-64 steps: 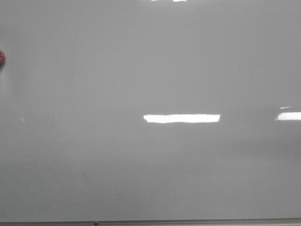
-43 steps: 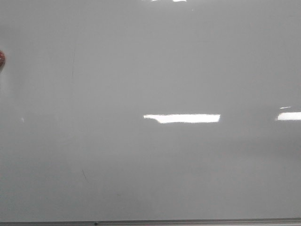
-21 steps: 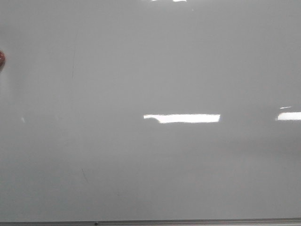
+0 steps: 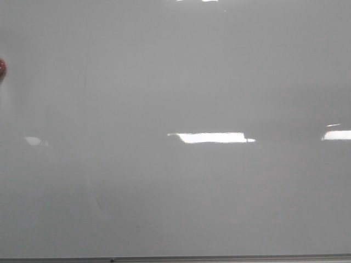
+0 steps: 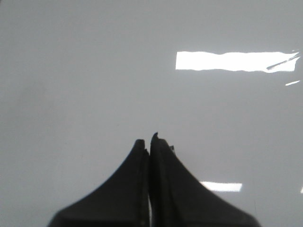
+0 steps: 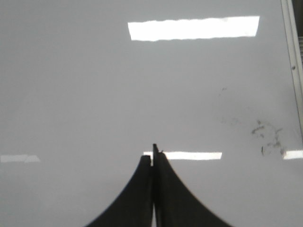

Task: Write number 8 on whiteboard

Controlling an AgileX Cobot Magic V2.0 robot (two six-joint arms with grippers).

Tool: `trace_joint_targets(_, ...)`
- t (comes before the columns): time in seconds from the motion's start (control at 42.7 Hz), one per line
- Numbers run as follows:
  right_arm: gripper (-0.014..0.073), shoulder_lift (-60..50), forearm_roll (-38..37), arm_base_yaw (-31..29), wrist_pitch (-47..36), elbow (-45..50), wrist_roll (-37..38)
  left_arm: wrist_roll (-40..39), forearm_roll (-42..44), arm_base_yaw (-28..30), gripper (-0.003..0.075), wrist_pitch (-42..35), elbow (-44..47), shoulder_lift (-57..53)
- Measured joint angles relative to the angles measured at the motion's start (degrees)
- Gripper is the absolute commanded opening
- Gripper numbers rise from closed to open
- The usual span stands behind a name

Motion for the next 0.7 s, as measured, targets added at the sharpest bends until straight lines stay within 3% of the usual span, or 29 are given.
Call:
trace_joint_targets(0.398, -0.0069, 17.3, 0.0, 0.0, 14.2, -21.4, 0.0, 0.0, 0.1, 0.0, -0.0021, 15.7, -21.2, 16.4)
trace_joint_targets(0.703, -0.0069, 30.5, 0.0, 0.0, 21.0, -24.3, 0.1, 0.0, 0.1, 0.0, -0.0021, 22.5, -23.3, 26.3)
